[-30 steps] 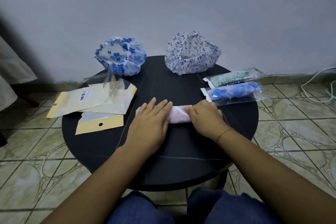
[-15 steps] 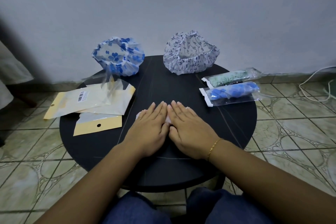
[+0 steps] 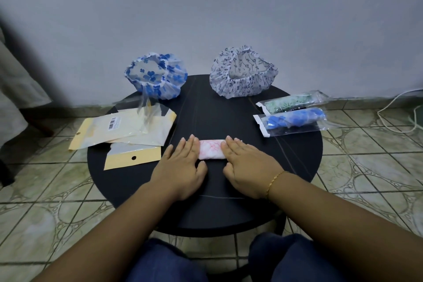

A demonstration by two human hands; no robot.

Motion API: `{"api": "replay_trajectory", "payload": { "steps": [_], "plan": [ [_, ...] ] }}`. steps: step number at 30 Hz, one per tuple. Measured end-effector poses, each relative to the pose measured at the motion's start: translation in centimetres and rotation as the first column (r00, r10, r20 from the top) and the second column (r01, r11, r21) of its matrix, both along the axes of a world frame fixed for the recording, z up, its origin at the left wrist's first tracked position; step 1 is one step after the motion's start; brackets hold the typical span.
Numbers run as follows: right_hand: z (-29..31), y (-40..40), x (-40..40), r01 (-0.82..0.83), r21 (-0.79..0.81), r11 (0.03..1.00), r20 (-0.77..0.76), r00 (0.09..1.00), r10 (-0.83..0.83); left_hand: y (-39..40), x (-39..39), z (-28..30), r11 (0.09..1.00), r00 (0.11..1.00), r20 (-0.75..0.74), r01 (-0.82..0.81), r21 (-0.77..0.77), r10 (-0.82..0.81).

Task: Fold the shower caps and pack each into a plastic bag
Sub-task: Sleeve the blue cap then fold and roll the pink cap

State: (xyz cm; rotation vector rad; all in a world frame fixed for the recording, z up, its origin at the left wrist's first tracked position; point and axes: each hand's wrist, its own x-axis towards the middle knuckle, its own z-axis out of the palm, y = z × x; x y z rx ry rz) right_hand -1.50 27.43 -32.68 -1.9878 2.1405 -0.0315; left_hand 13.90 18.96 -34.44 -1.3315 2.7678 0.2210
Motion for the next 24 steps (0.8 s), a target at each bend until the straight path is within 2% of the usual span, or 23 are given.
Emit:
{"api": "replay_trajectory", "payload": {
  "steps": [6, 11, 14, 18, 22, 24],
  "plan": [
    [0.4, -0.2, 2.3, 0.111, 0.042, 0.993, -0.129, 0.986, -0.105, 0.3, -1.6, 0.6, 0.991, 0.991, -0.013, -0.135, 0.019, 0.135],
    [0.8, 0.6, 3.6, 0.154, -0.005, 0.988, -0.217, 0.964, -0.151, 0.3, -2.1, 0.7, 0.978, 0.979, -0.056, -0.194, 0.073, 0.198],
    [0.5, 1.4, 3.3, 0.158, -0.015, 0.987, -0.183, 0.97, -0.158, 0.1, -1.9, 1.0, 0.973, 0.977, -0.056, -0.198, 0.12, 0.206],
    [-0.2, 2.3, 2.7, 0.157, -0.018, 0.988, -0.101, 0.982, -0.158, 0.2, -1.8, 0.8, 0.97, 0.972, -0.059, -0.219, 0.109, 0.226],
    [-0.3, 2.7, 2.2, 0.145, -0.004, 0.989, -0.038, 0.989, -0.145, 0.6, -1.9, 0.5, 0.97, 0.969, -0.065, -0.236, 0.064, 0.24],
    [-0.5, 2.8, 2.1, 0.134, -0.016, 0.991, -0.036, 0.99, -0.134, 0.8, -1.9, 0.3, 0.972, 0.968, -0.104, -0.231, -0.04, 0.226]
  ]
}}
